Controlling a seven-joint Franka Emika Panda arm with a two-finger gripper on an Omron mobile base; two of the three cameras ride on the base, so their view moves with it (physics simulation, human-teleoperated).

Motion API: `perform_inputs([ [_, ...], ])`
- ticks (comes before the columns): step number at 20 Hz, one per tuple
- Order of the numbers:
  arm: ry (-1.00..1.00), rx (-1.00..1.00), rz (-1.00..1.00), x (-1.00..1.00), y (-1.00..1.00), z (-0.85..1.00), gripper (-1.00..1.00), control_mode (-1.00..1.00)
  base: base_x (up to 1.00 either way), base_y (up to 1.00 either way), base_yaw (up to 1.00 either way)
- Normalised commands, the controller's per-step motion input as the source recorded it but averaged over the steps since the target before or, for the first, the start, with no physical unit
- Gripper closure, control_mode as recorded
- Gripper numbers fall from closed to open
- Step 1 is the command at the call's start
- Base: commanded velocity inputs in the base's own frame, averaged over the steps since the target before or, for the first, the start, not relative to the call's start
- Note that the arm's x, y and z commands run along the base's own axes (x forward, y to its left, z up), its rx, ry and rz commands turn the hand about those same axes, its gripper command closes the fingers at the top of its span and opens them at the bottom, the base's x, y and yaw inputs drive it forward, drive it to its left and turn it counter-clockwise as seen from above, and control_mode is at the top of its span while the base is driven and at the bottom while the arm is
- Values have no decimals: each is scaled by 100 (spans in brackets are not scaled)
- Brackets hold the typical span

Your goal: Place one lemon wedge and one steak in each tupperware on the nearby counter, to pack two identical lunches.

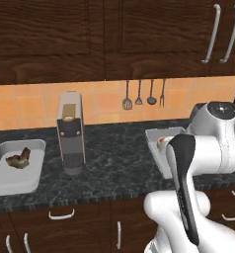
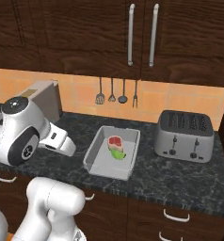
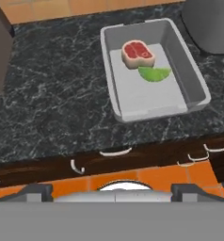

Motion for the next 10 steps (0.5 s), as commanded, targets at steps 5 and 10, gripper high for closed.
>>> perform_inputs([
  [5, 0, -5, -3, -48, 1, 0, -100, -100, 0, 0, 0],
  [10, 0, -1, 0, -16, -1, -1, -100, 100, -60, -33, 0],
])
